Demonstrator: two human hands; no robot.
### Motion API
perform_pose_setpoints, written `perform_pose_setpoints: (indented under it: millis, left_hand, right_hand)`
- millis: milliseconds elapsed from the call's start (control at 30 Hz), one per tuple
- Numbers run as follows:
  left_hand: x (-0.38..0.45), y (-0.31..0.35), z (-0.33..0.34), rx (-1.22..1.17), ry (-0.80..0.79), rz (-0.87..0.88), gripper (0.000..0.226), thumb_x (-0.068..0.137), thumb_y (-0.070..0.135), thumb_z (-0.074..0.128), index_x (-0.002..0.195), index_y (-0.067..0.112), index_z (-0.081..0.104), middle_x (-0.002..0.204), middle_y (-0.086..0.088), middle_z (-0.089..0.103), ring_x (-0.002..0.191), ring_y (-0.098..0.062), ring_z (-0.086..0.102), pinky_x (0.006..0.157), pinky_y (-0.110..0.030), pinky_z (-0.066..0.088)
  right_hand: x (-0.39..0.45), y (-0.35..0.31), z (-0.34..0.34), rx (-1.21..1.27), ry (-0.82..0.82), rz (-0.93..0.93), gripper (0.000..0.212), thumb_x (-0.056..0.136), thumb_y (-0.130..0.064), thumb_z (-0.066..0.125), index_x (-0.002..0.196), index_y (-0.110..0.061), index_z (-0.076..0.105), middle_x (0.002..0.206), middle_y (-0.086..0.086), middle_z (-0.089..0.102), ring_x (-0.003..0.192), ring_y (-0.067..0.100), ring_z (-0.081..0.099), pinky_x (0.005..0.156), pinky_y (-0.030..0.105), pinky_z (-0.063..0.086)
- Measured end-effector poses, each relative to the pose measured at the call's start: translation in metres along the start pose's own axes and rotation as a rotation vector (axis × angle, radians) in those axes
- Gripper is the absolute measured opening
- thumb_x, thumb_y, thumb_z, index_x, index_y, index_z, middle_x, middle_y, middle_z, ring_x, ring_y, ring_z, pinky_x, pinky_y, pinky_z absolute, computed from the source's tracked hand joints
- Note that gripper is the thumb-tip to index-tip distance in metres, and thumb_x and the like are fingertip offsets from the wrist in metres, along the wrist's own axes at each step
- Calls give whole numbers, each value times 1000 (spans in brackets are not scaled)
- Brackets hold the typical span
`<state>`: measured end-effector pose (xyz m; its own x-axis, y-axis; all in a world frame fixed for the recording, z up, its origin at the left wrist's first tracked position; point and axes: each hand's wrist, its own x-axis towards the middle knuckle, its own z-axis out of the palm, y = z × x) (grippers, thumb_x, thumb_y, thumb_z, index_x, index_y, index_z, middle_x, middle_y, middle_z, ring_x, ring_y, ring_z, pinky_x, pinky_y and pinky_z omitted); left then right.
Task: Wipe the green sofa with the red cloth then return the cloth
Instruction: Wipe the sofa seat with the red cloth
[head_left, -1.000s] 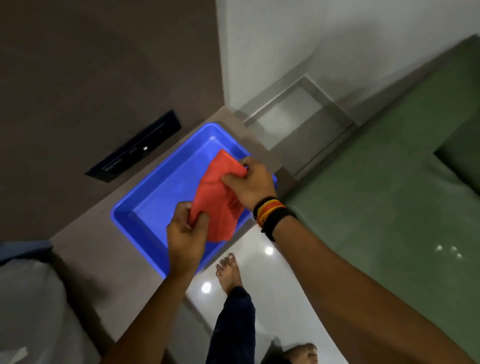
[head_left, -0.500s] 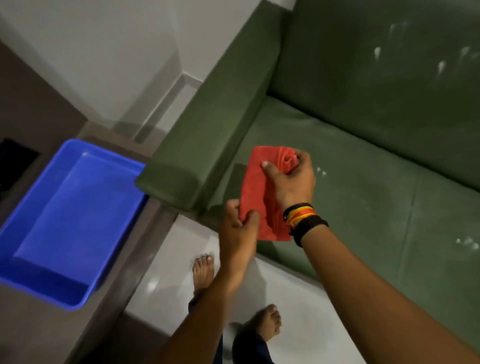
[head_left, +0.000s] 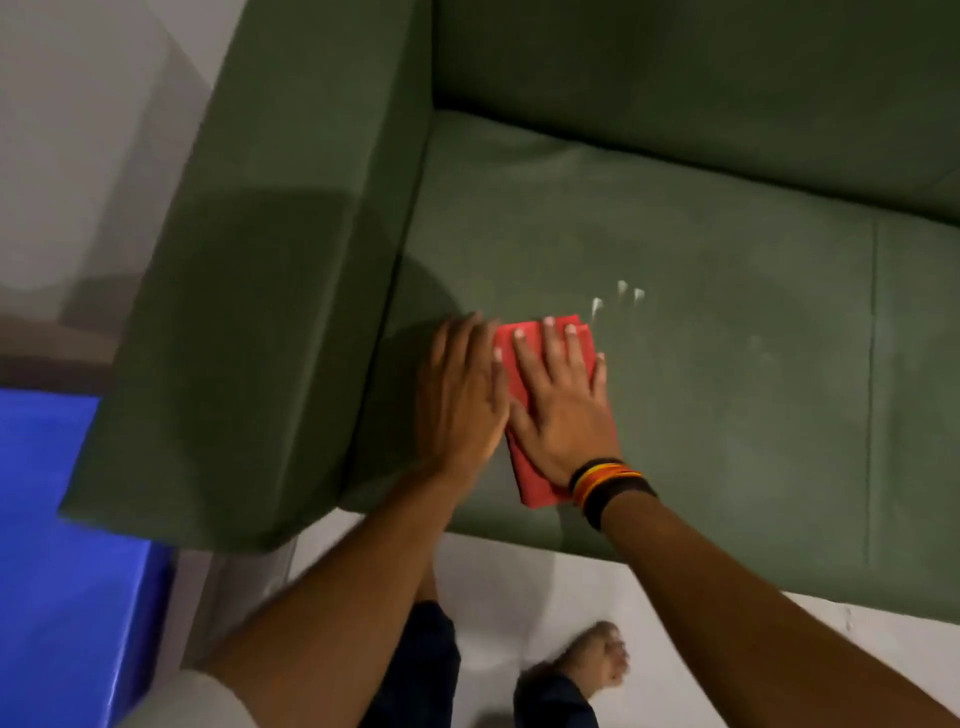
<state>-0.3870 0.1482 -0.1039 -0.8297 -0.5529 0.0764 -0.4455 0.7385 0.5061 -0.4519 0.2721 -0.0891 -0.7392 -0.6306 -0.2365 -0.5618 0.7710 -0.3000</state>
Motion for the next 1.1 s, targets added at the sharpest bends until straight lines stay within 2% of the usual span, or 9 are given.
perform_pose_setpoints:
  millis: [200,300,467,600,733,833,967,1033,1100]
  left_hand:
    - [77,-19,38,141,-104,164,55,110,29,32,160,9,43,171,-12,38,161,-33,31,132,-55,24]
    - [79,-20,39,282,-157,194,59,110,31,29,167,17,27,177,-4,23,165,-28,18,135,-53,15]
    - [81,-17,35,311,-146,180,61,109,29,31,168,17,24,178,-3,22,165,-28,18,133,-56,19]
    - [77,-19,39,300,-137,179,62,107,29,35,168,17,27,177,-3,24,165,-28,21,133,-56,20]
    - [78,-21,41,304,-109,191,62,106,29,34,167,17,28,177,-3,24,165,-28,21,133,-56,18]
    - [79,-22,41,311,-101,185,61,107,28,34,167,17,28,177,-3,24,165,-28,20,134,-54,15]
    - [80,-19,39,318,-91,176,61,107,29,33,167,17,29,177,-3,25,165,-27,20,134,-54,16]
    - [77,-20,41,319,-89,179,62,107,29,33,167,17,29,176,-3,26,165,-27,21,134,-54,18]
    - [77,-21,43,329,-90,186,62,106,30,32,167,16,30,176,-3,26,164,-27,22,133,-54,19]
  right_hand:
    - [49,39,3,-121,108,-80,66,98,-38,43,161,-30,24,171,1,21,160,29,14,127,64,7]
    - [76,76,-13,-94,175,109,62,101,-36,38,161,-29,24,172,1,21,161,28,13,128,61,6]
    - [22,64,-3,47,300,576,64,100,-37,33,161,-19,27,171,6,22,160,31,15,127,60,15]
    - [29,20,6,-2,137,274,67,99,-37,39,161,-19,24,172,7,19,161,29,12,129,57,12]
    - [136,68,-29,-12,121,-84,66,96,-33,45,159,-21,32,169,5,30,159,26,22,129,54,14]
    - [164,120,-49,12,225,127,65,94,-31,45,157,-22,35,167,4,33,157,25,25,129,52,16]
    - [88,132,-39,76,382,510,62,96,-27,41,156,-19,37,167,7,32,158,27,24,128,54,19]
    - [58,93,-25,94,352,515,62,97,-28,39,157,-15,35,168,9,29,159,28,21,128,56,16]
    - [61,52,-14,92,262,300,65,96,-31,42,158,-15,34,169,9,28,160,28,18,129,56,14]
